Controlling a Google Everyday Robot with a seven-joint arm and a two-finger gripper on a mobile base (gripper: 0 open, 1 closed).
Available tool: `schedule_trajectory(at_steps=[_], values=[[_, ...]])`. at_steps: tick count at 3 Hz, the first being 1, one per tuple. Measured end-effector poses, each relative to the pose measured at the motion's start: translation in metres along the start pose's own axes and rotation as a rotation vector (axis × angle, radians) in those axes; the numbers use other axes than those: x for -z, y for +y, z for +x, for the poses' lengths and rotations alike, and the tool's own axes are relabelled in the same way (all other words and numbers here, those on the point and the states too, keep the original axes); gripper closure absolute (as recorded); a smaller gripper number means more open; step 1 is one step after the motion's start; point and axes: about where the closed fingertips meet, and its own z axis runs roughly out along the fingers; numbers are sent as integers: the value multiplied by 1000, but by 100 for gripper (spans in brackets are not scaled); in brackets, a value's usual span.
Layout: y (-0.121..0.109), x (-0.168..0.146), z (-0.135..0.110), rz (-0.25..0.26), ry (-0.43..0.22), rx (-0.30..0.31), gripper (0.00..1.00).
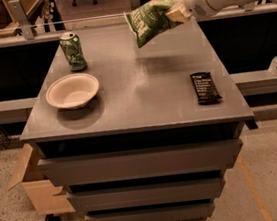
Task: Move green jalapeno chip bag near paper bowl
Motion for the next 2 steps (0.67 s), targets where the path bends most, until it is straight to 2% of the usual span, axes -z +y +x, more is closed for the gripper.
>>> schedule_trajectory(at_steps=[1, 2], values=[[15, 11, -12, -19, -42, 18, 100], [45, 32, -32, -48, -104, 55, 100]])
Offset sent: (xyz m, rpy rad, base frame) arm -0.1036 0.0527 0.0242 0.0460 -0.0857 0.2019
